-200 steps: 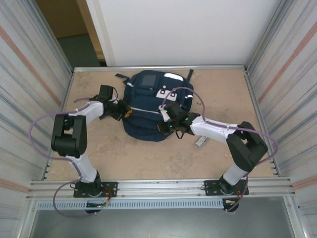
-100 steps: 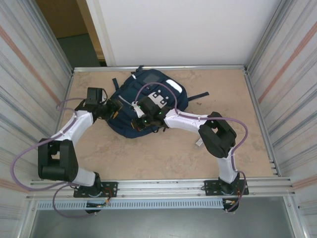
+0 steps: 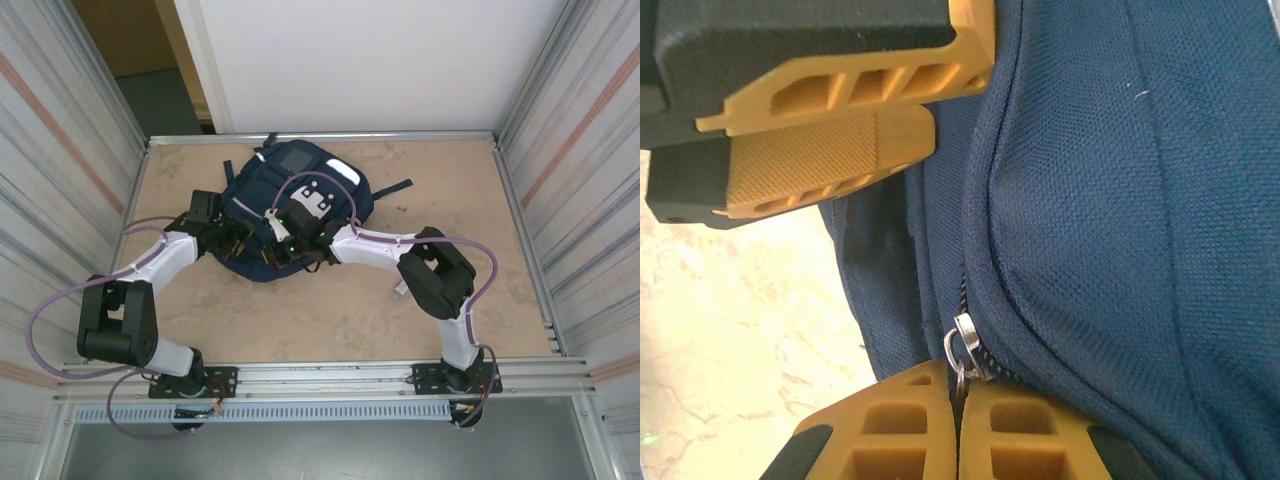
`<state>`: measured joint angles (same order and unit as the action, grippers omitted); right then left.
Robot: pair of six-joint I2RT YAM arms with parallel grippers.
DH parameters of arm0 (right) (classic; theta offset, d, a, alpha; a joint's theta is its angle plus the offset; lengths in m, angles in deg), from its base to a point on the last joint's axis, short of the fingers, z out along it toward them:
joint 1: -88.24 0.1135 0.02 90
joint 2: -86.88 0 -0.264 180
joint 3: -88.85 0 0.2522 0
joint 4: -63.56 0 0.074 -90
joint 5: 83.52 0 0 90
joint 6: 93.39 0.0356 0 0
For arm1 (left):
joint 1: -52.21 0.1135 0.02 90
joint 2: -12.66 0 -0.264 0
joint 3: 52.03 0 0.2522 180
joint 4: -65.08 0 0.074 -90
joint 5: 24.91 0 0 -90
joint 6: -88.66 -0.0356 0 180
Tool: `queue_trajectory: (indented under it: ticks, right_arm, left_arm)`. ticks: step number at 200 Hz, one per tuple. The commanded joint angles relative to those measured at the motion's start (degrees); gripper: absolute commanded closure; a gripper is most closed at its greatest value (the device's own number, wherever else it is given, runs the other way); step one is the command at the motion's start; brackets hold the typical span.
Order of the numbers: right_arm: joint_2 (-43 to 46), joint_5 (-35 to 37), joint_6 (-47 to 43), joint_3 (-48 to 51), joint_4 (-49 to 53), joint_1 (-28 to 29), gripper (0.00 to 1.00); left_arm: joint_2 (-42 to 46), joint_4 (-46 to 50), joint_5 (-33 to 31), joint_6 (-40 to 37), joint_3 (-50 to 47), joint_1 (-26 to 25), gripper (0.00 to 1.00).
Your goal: Pack the student bag
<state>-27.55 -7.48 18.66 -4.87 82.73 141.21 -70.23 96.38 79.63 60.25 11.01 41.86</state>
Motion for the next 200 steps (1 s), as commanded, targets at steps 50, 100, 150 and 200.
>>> queue_trajectory:
  ticks: [50,100,150,200]
  right_arm:
    - [-0.79,-7.82,1.15,0.14,-6.85,2.75,1.0]
    - [-1.82,-9.06,0.76,-1.24,-6.29,3.01,1.0]
    - [-0.15,-7.97,0.05,-0.45,-3.4,1.23,1.0]
    - [6.72,-7.45,-6.32,8.48,1.09,-4.76,0.97]
  left_arm:
    - [8.18,5.46,-6.18,7.64,-0.1,-2.54,0.56]
    - [4.62,0.71,-6.06,7.64,0.2,-4.5,0.56]
    - [-1.93,-2.37,-1.94,6.45,-0.19,-4.76,1.0]
    - [1.3,0.05,-1.25,1.53,-1.33,-1.39,1.0]
